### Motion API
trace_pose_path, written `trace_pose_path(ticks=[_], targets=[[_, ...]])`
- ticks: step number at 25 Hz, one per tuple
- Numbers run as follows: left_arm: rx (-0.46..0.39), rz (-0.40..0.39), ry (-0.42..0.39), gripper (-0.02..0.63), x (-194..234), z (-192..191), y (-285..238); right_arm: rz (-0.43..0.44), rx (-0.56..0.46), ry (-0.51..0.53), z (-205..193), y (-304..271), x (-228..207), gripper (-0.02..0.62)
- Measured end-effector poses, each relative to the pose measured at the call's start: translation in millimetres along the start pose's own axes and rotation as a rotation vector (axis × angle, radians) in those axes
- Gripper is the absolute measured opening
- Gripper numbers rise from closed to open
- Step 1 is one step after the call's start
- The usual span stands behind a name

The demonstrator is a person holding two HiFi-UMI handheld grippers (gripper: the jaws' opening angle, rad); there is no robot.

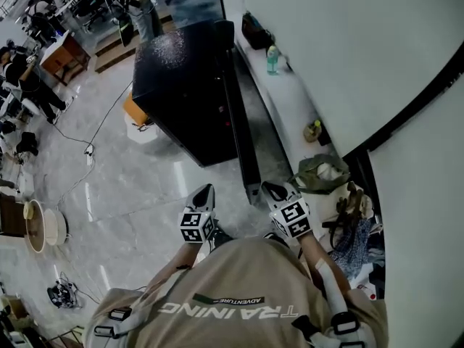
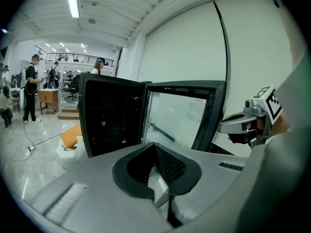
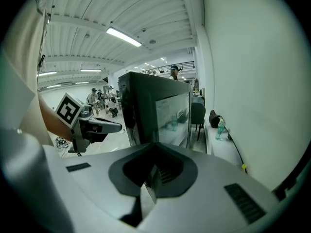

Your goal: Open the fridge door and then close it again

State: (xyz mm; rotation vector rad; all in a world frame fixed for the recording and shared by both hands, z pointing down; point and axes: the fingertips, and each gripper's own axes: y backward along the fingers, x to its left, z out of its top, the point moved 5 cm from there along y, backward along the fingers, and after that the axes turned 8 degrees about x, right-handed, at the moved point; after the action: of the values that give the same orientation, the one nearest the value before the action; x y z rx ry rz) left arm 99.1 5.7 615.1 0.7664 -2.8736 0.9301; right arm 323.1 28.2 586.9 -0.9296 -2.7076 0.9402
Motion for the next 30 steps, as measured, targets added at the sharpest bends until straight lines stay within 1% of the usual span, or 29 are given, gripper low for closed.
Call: trace_pose_path(ticks=[3, 5, 15, 18, 30], targets=[[0.005, 0.0, 0.065, 0.0, 15.1, -3.7, 1.8, -0.019, 0.002, -0.003, 4.4, -2.7, 0.5, -0.005], [0.0, -0.005, 0.08, 0.0, 21.0, -2.7, 1.2, -0.035, 0.006, -0.011, 6.5, -2.1, -1.4, -0.005], [-0.027, -0.039, 0.057, 0.0, 55.4, 9.1, 9.3, -0.102, 0.006, -0.051, 17.9, -13.3, 8.4, -0.005], [-0.022, -0.06, 0.07, 0.0, 68.4, 7.8, 10.5, -0.12, 0.005, -0.064, 19.9, -19.3, 14.8, -0.005], [-0.062, -0.084, 0.08, 0.0, 107.5, 28.3, 14.6, -0.137, 0.017, -0.063, 39.4, -42.9, 41.6, -0.005]])
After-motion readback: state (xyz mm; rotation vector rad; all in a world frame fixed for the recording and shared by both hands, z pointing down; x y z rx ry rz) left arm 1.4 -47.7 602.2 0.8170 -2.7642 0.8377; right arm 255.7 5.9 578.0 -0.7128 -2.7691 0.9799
